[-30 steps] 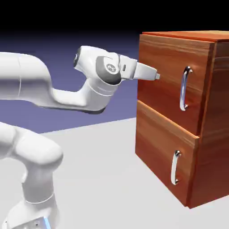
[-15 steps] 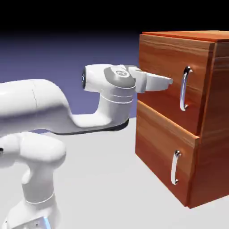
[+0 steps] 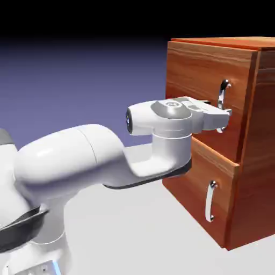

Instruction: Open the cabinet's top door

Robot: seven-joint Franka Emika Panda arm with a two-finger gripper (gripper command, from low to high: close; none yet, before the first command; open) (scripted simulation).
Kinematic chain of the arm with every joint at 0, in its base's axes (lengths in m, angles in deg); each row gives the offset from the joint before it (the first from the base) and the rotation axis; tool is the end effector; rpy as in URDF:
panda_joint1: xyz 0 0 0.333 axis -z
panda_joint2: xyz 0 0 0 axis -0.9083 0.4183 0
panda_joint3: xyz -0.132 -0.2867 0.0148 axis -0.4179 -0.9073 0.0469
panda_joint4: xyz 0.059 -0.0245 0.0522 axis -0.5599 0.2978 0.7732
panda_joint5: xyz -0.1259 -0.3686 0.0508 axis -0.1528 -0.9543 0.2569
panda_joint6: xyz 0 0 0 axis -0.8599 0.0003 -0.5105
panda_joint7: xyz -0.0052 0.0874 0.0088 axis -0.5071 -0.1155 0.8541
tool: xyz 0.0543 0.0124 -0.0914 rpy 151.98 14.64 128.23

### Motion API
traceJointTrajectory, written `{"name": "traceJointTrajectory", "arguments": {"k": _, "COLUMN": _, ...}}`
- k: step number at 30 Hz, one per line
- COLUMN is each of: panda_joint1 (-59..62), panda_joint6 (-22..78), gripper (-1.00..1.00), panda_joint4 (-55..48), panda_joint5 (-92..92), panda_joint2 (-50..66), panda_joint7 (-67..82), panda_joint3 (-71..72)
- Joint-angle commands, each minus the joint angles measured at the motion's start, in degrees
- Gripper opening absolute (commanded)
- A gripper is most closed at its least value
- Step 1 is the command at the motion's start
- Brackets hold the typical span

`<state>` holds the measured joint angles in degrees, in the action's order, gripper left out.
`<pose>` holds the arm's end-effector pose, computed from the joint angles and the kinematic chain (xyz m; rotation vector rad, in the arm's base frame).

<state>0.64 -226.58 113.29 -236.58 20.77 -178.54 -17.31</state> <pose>0.4365 -0.1130 0.5175 -1.7629 0.6853 -1.7311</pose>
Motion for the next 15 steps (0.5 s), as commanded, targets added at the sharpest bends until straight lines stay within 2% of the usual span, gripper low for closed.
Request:
{"name": "traceJointTrajectory", "arguments": {"k": 1, "panda_joint1": 0.00, "panda_joint6": 0.00, "gripper": -1.00, "panda_joint4": 0.00, "panda_joint5": 0.00, "panda_joint2": 0.00, "panda_joint7": 0.00, "panda_joint3": 0.00}}
{"name": "traceJointTrajectory", "arguments": {"k": 15, "panda_joint1": 26.59, "panda_joint6": 22.00, "gripper": -1.00, "panda_joint4": 28.01, "panda_joint5": 16.80, "panda_joint2": -5.99, "panda_joint7": -1.54, "panda_joint3": 24.65}}
